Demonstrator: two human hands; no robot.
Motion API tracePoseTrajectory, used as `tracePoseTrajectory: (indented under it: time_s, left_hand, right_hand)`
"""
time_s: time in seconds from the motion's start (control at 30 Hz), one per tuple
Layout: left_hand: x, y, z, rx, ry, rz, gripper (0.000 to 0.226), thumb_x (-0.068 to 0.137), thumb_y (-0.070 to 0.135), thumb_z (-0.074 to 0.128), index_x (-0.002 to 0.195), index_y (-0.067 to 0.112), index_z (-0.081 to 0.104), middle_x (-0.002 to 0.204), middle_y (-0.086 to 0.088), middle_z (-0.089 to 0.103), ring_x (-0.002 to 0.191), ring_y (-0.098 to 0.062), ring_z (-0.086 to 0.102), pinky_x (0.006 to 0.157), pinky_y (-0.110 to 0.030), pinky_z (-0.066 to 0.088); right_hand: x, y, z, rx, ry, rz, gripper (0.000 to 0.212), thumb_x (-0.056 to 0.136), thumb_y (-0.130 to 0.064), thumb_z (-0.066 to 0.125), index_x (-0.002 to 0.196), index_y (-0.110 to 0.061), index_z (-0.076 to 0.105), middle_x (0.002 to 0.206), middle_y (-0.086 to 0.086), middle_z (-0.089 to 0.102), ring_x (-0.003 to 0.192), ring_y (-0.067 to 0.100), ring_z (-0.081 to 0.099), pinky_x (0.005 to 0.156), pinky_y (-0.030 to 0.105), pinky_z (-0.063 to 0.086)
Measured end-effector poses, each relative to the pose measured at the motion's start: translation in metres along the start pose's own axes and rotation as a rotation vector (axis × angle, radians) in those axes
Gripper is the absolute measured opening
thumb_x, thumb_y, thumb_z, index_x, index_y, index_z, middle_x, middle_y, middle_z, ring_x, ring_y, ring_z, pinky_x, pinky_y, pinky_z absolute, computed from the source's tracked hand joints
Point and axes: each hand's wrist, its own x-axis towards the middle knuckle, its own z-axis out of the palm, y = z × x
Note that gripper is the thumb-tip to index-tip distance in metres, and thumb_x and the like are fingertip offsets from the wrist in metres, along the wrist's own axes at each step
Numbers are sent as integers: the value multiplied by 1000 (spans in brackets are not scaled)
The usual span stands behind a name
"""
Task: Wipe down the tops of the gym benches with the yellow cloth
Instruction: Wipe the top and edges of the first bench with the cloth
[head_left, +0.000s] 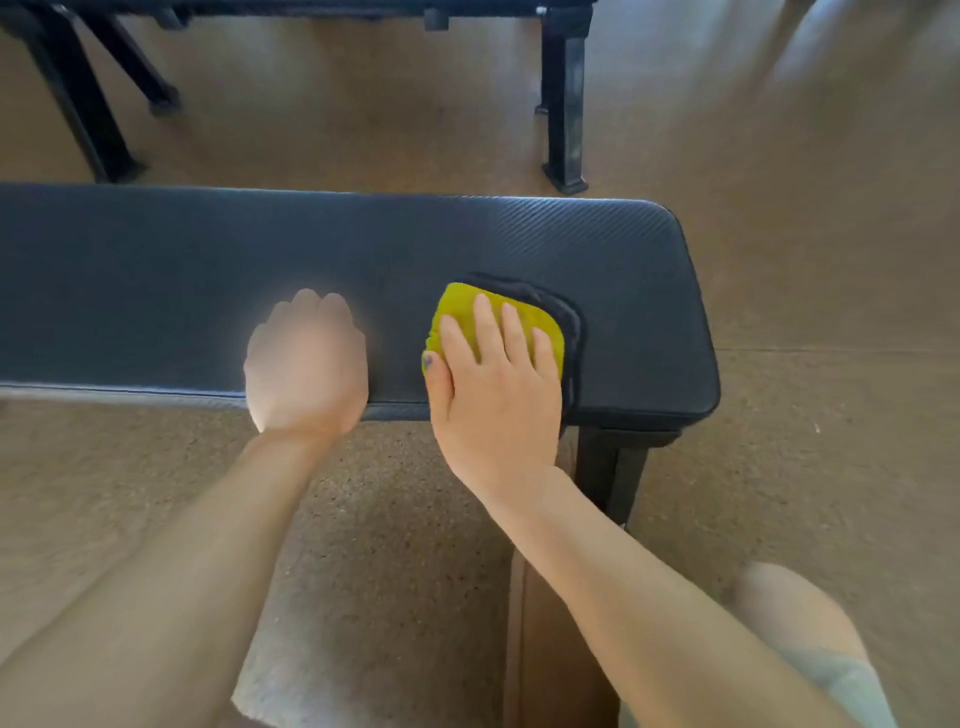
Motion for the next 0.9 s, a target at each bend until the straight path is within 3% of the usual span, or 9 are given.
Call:
tracePoseTrajectory:
  time_s: [0.1, 0.27, 0.37, 0.53, 0.63, 0.73, 0.83, 0.9]
  left_hand:
    - [-2, 3, -1, 7, 14, -10, 36, 98, 30, 23, 90, 11, 53, 90, -3, 49, 82, -27, 40, 68, -40, 34]
    - [-2, 5, -4, 31, 9, -25, 38, 99, 29, 22, 90, 10, 54, 89, -7, 49, 82, -32, 44, 69, -42, 37]
    - [1, 8, -5, 61, 5, -32, 41, 98, 30, 21, 89, 9, 55, 88, -9, 50, 79, -33, 44, 69, -44, 39]
    - [3, 3, -3, 70, 12, -14, 38, 98, 28, 25, 88, 8, 56, 87, -10, 52, 80, -37, 48, 66, -46, 41]
    - [2, 0, -3, 50, 12, 15, 36, 99, 26, 26, 88, 9, 56, 87, -9, 52, 80, -36, 48, 65, -45, 40]
    - [1, -1, -6, 32, 10, 23, 37, 99, 27, 24, 87, 9, 55, 87, -8, 52, 78, -33, 47, 67, -45, 41]
    - [1, -1, -4, 28, 9, 42, 39, 98, 28, 22, 86, 11, 54, 86, -6, 52, 77, -29, 42, 69, -43, 38]
    - [2, -1, -2, 49, 0, 71, 39, 98, 28, 20, 86, 12, 53, 87, -6, 52, 79, -29, 42, 71, -44, 37]
  right_hand:
    - [5, 40, -10, 20, -15, -141, 47, 108, -45, 28, 134, -23, 60, 153, 6, 51, 141, 29, 45, 114, 47, 35]
    - [3, 118, -33, -39, 21, 50, 47, 108, -43, 29, 131, -20, 62, 152, 6, 52, 141, 27, 46, 115, 45, 36]
    - [4, 89, -24, -31, 19, 87, 50, 107, -40, 27, 136, -18, 61, 153, 10, 50, 142, 33, 44, 116, 49, 31]
    - [21, 0, -1, 57, -24, -221, 45, 108, -37, 28, 136, -18, 59, 150, 9, 52, 137, 34, 46, 114, 49, 33]
    - [28, 12, -6, 76, -15, -301, 39, 107, -37, 35, 128, -20, 63, 146, 8, 55, 132, 32, 50, 109, 48, 39]
    - [24, 67, -19, 70, 68, -159, 35, 105, -34, 39, 110, -18, 69, 134, 7, 63, 123, 32, 57, 103, 46, 45]
    - [16, 107, -30, 79, 78, 87, 41, 107, -34, 35, 117, -14, 69, 142, 8, 60, 132, 31, 53, 109, 47, 43]
    - [14, 84, -25, 59, 99, 181, 44, 106, -35, 31, 116, -14, 68, 146, 10, 58, 137, 32, 50, 112, 50, 40]
